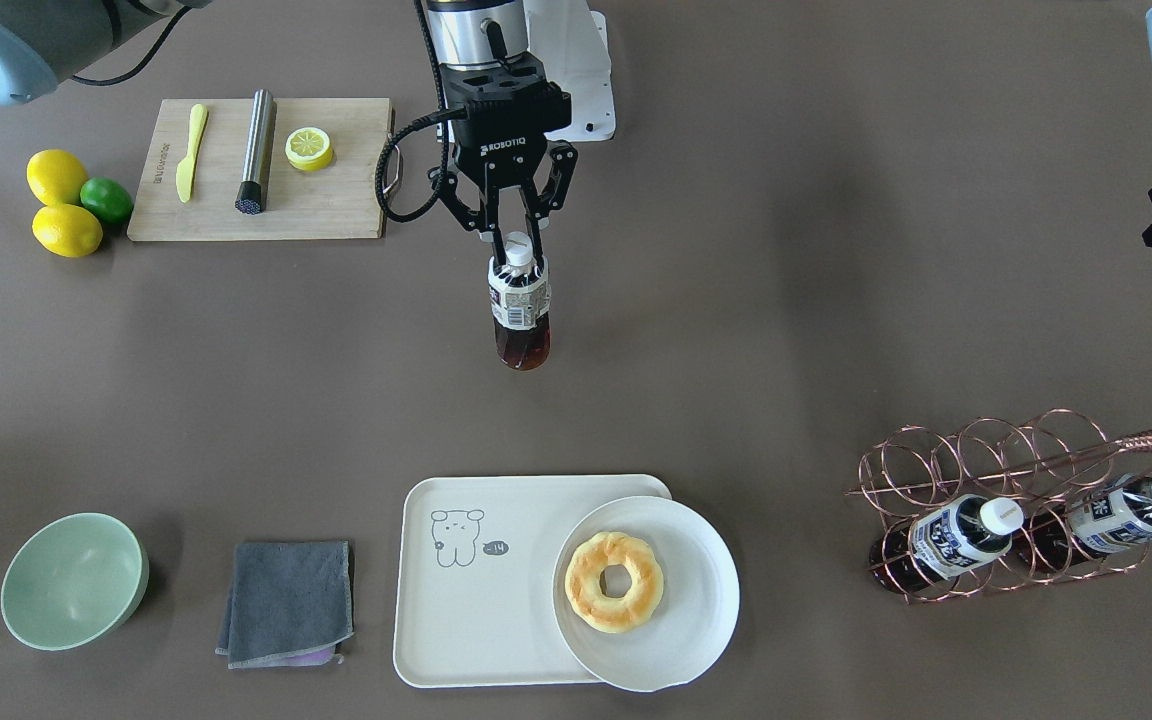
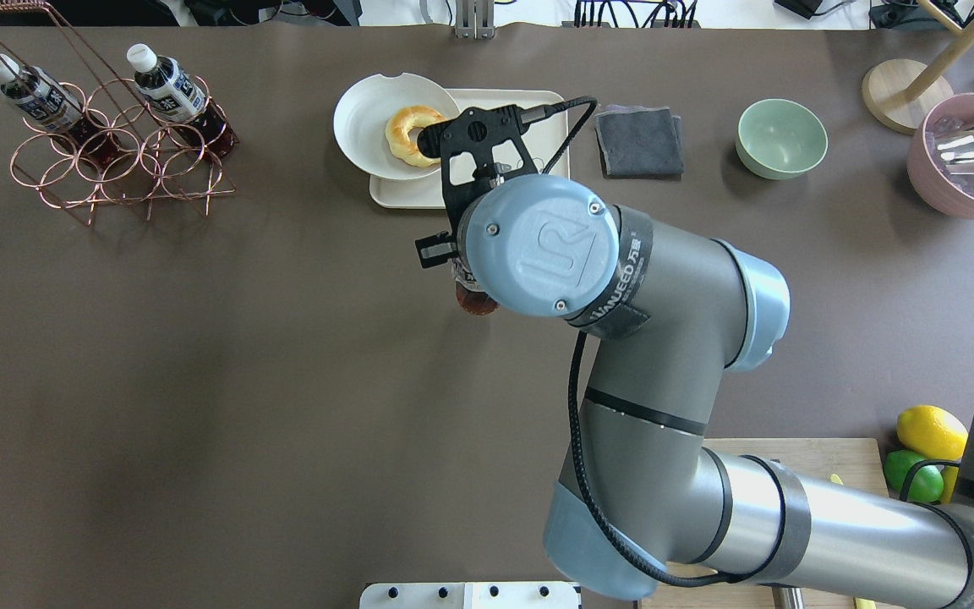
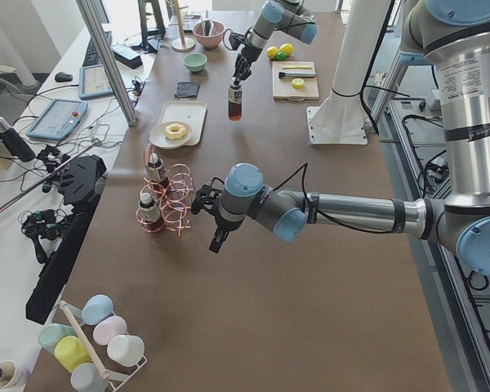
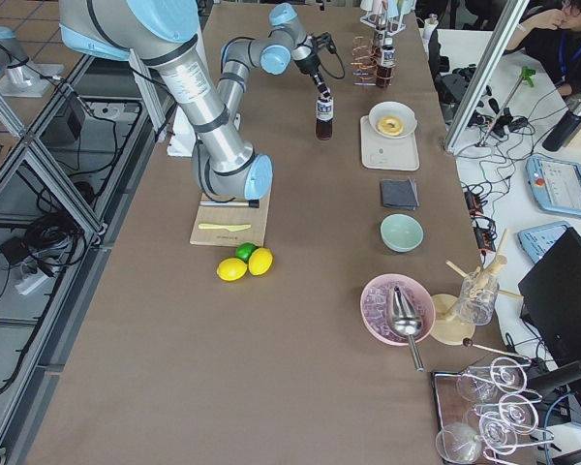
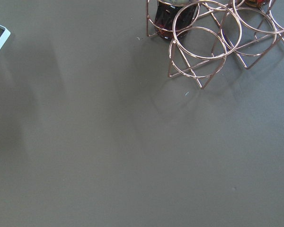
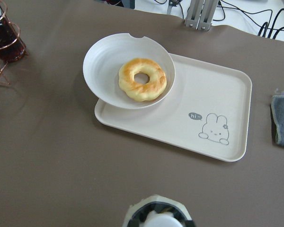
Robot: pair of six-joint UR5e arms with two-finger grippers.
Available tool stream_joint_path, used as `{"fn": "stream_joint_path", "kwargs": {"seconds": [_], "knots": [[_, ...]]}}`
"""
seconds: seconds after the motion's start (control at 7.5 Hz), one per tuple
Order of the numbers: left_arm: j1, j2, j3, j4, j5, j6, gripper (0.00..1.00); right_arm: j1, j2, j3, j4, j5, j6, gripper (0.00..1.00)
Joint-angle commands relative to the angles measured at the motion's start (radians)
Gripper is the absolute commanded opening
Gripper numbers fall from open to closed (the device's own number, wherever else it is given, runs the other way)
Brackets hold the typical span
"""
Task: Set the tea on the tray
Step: 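Grasp the tea bottle with the right gripper and lift it, then carry the bottle with the right gripper onto the white tray beside the plate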
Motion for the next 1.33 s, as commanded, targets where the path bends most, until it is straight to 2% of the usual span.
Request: {"fn": "stream_joint_path", "kwargs": {"seconds": [0.0,0.27,0.53,0.67,0.8,1.2], "knots": [[0.0,0.0,-0.005,-0.001,-0.001,-0.001,0.99,0.156,0.027,-0.016,0.001,0.092,-0.065,0.0],[-0.002,0.002,-0.013,-0.001,-0.001,-0.001,0.99,0.242,0.106,-0.17,0.039,0.126,-0.069,0.0],[-0.002,0.002,-0.013,-0.001,-0.001,-0.001,0.99,0.319,0.145,-0.428,0.276,0.206,-0.069,0.0],[-0.002,0.002,-0.016,-0.002,-0.001,-0.001,0.99,0.349,0.185,-0.544,0.332,0.236,-0.081,0.0],[-0.003,0.002,-0.016,-0.01,-0.001,-0.002,0.99,0.372,0.208,-0.596,0.334,0.258,-0.104,0.0],[-0.011,-0.003,-0.014,-0.016,-0.001,-0.002,0.99,0.388,0.182,-0.608,0.335,0.277,-0.148,0.0]]}}
